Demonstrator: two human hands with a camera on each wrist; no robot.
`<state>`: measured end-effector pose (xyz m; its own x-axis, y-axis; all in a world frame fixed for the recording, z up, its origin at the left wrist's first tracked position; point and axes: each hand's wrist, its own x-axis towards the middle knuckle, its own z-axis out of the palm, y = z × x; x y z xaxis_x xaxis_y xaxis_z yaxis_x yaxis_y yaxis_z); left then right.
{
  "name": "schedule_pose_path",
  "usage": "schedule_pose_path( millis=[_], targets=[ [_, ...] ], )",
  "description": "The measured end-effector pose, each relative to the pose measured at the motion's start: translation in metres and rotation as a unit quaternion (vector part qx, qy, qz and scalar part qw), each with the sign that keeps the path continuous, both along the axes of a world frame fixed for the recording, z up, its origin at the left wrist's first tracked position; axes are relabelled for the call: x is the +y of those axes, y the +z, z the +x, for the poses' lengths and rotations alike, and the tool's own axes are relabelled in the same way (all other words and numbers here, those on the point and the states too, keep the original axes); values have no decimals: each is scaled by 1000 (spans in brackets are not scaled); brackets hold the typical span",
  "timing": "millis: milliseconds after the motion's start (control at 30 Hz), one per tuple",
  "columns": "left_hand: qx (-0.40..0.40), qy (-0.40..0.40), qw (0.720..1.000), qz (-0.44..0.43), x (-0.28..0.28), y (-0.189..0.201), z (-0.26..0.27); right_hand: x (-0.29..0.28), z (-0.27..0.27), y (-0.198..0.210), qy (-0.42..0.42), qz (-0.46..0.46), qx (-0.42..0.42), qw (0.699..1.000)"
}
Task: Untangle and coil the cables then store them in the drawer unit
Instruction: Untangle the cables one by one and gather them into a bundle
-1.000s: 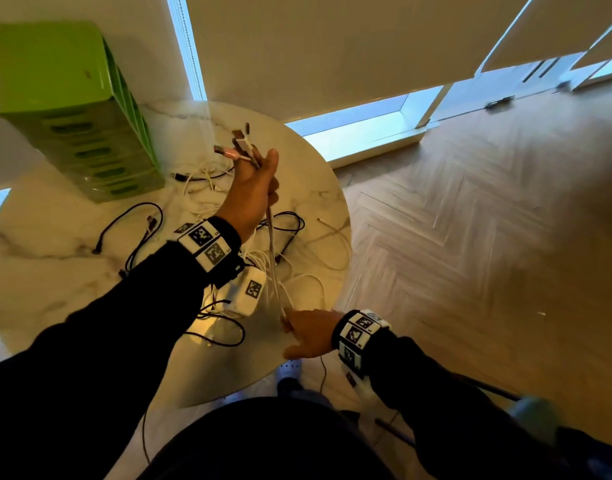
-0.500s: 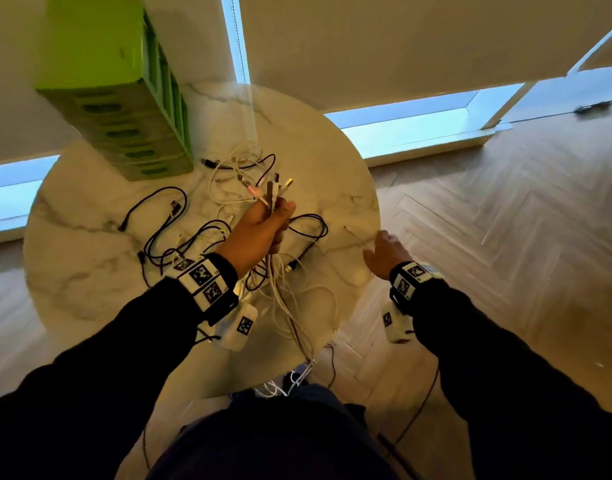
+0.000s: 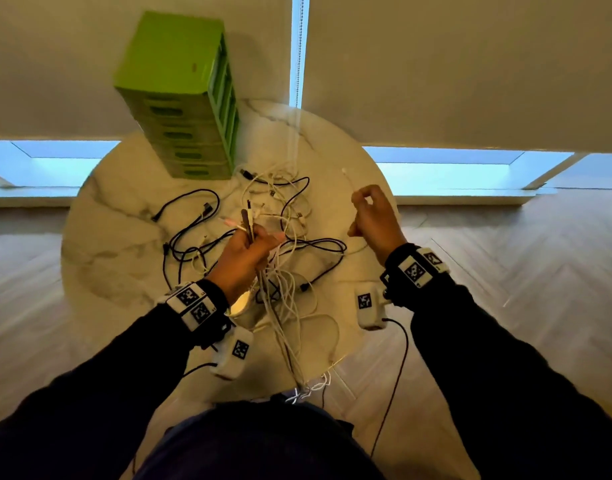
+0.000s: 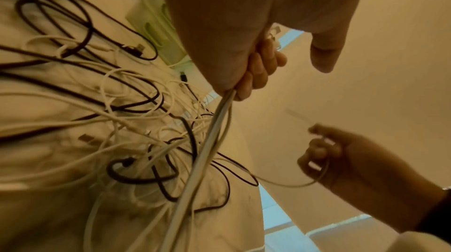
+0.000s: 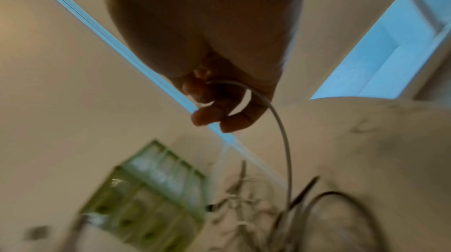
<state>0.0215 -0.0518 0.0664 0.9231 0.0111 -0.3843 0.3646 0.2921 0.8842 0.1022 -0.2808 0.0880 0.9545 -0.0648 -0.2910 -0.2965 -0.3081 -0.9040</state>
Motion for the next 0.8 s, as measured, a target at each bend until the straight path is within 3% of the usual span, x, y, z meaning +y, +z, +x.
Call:
schedule_pose_path(
  millis=[133,233,400,500,633,733,800],
  targets=[
    [4,63,992,-106,5,6,1,56,-23,35,129,116,-66,983],
    [-11,70,990,-121,11,12,1,85,-57,31,234,71,-107,964],
    [-23,60,993,-97,14,22,-5,106,-79,11,305,-8,-143,942],
    [2,49,999,-23,21,19,-12,113,-82,6,312,-18,-155,937],
    [-29,44,996,73,36,17,-18,122,-88,1,302,-31,-129,944],
    [-60,60,992,92,55,20,-14,124,-90,-18,377,-175,-94,905],
    [-75,66,990,99,67,27,-11,120,-92,-31,398,-166,-31,902]
  ],
)
